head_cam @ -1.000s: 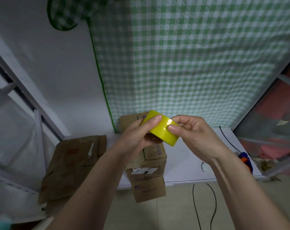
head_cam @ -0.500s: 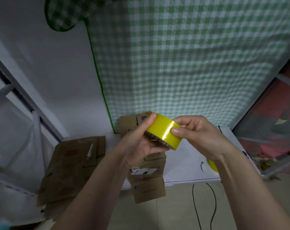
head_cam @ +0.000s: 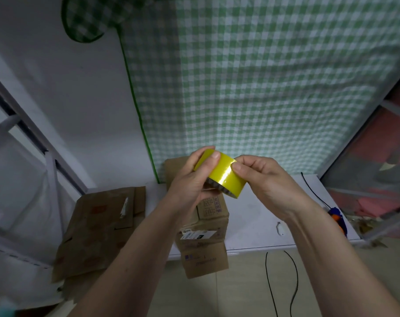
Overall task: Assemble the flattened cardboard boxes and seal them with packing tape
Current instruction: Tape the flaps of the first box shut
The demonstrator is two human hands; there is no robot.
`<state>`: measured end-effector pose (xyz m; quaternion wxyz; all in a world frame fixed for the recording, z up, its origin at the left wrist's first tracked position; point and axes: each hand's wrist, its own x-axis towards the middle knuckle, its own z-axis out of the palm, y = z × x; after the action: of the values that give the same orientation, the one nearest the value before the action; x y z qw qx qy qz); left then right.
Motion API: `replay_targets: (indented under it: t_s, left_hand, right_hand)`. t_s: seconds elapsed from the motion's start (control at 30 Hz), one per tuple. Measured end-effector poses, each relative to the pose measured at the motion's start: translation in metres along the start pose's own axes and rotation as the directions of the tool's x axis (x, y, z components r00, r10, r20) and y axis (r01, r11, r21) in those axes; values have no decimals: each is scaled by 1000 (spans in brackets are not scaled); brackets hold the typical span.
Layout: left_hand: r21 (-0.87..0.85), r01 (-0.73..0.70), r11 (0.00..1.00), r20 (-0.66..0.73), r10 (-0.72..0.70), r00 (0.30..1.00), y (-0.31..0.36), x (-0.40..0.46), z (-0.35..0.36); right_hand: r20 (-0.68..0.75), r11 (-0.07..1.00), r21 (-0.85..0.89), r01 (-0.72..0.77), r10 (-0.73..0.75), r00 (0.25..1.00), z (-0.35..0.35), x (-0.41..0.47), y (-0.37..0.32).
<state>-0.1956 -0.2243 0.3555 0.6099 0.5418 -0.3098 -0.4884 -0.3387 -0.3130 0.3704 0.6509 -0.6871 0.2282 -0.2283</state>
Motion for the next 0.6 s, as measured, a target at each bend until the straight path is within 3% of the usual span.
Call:
replay_targets:
  t_s: [0.1, 0.23, 0.5, 0.6]
  left_hand:
    - [50, -39, 998, -35, 40, 999, 4, -2, 4]
    - [113, -95, 989, -62, 102, 993, 8, -1, 8]
    - [59, -37, 998, -26, 39, 999, 5, 0, 5]
    - [67, -67, 996, -33, 69, 997, 5, 0, 7]
  right_hand:
    - [5, 1000, -27, -1, 1, 1000, 0, 0, -3]
    - [-102, 999, -45, 9, -14, 995, 7, 2, -8]
    - [-95, 998, -39, 51, -54, 994, 6, 1, -4]
    - [-154, 997, -28, 66, -70, 986, 9, 2, -2]
